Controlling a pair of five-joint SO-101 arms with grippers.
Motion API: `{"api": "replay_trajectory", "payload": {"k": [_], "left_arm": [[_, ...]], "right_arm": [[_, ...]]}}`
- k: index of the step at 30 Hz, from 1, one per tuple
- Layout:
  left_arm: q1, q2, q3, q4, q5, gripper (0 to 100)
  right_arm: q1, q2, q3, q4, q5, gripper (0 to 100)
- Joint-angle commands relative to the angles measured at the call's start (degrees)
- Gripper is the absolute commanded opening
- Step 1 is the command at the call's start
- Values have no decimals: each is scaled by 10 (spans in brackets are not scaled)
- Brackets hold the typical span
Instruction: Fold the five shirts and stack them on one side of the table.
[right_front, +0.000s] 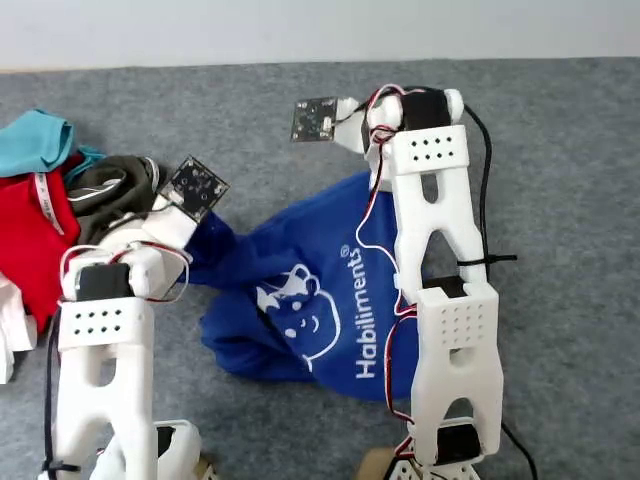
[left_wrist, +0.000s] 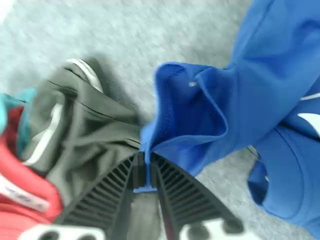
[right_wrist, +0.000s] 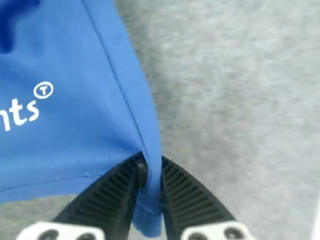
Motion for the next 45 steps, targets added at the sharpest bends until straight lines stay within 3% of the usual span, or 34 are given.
{"api": "replay_trajectory", "payload": {"k": [1, 8, 12, 23, 28, 39, 45], "left_arm": [[-11, -10, -78, 11, 12, 6], [-28, -10, -278, 14, 118, 6], [-22, -8, -390, 13, 135, 6], [47, -4, -581, 11, 132, 6], [92, 7, -643, 10, 64, 6], [76, 23, -813, 50, 56, 5], [75, 22, -924, 102, 56, 5]], "right_arm": [[15, -36, -82, 21, 6, 10], [43, -113, -168, 21, 4, 10], [70, -173, -189, 21, -26, 10], [157, -307, -186, 27, -118, 10], [189, -336, -151, 27, -155, 10], [211, -521, -44, 26, -254, 10], [237, -664, 19, 24, -257, 10]]}}
